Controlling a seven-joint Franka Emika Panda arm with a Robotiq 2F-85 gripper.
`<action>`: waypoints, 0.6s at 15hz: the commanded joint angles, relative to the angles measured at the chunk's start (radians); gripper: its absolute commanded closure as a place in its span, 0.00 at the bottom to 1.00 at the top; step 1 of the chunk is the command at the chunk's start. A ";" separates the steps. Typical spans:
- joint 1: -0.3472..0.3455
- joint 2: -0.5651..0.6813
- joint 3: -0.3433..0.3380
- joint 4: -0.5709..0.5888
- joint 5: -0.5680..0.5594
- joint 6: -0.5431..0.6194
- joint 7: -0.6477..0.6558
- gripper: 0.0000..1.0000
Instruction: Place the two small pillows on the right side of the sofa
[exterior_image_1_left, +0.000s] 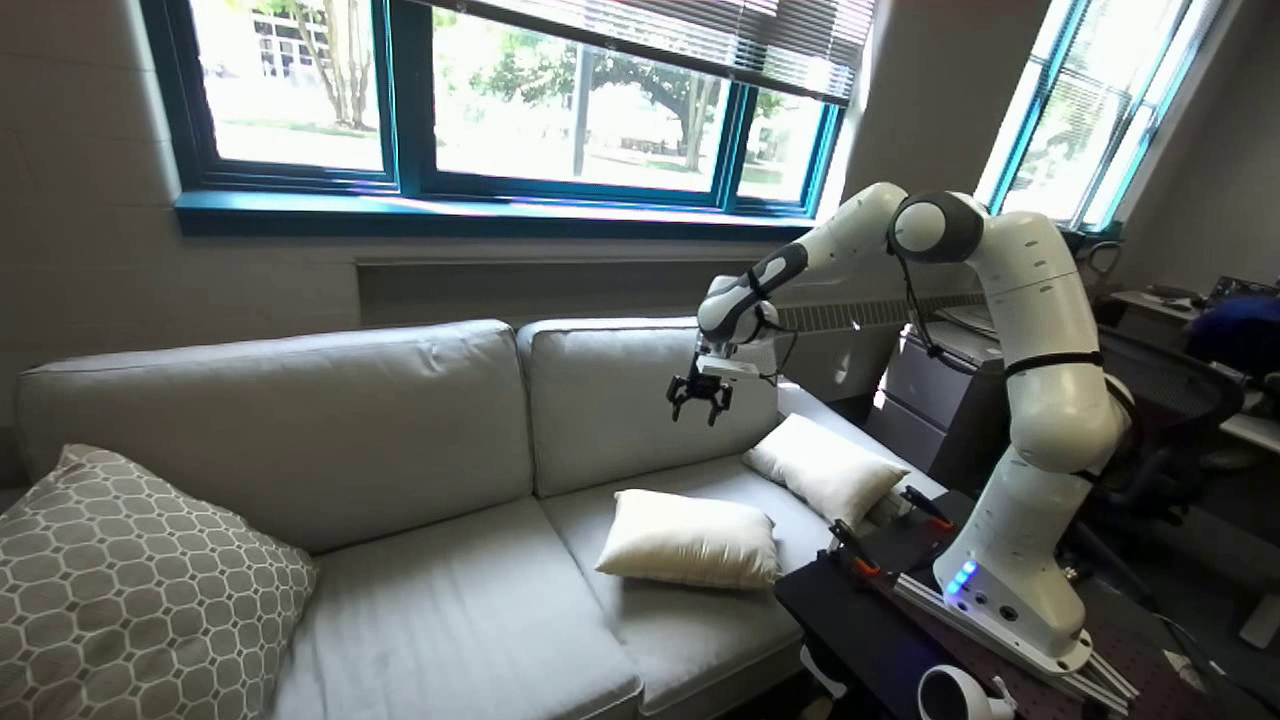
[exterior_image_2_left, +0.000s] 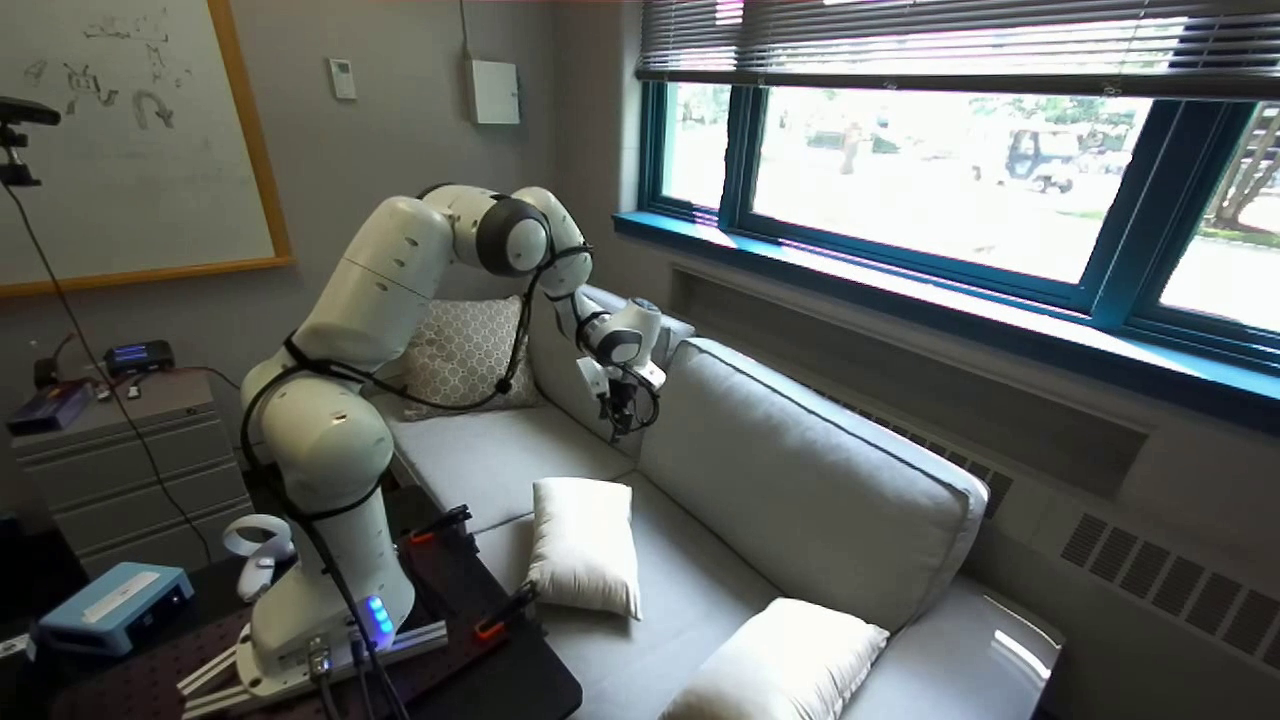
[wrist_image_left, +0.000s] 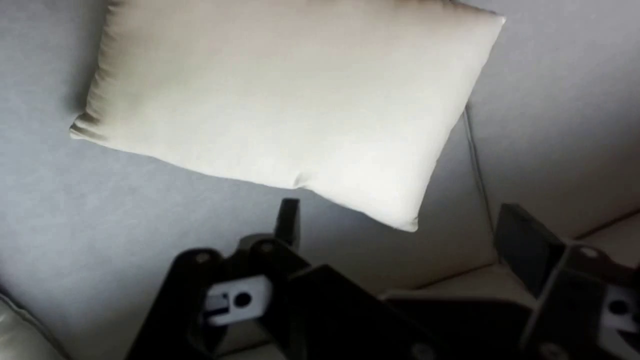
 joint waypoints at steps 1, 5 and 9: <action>0.023 0.024 0.006 0.039 -0.007 -0.048 -0.003 0.00; 0.054 0.077 0.016 0.112 -0.018 -0.102 -0.005 0.00; 0.049 0.071 -0.014 0.097 -0.030 -0.060 0.005 0.00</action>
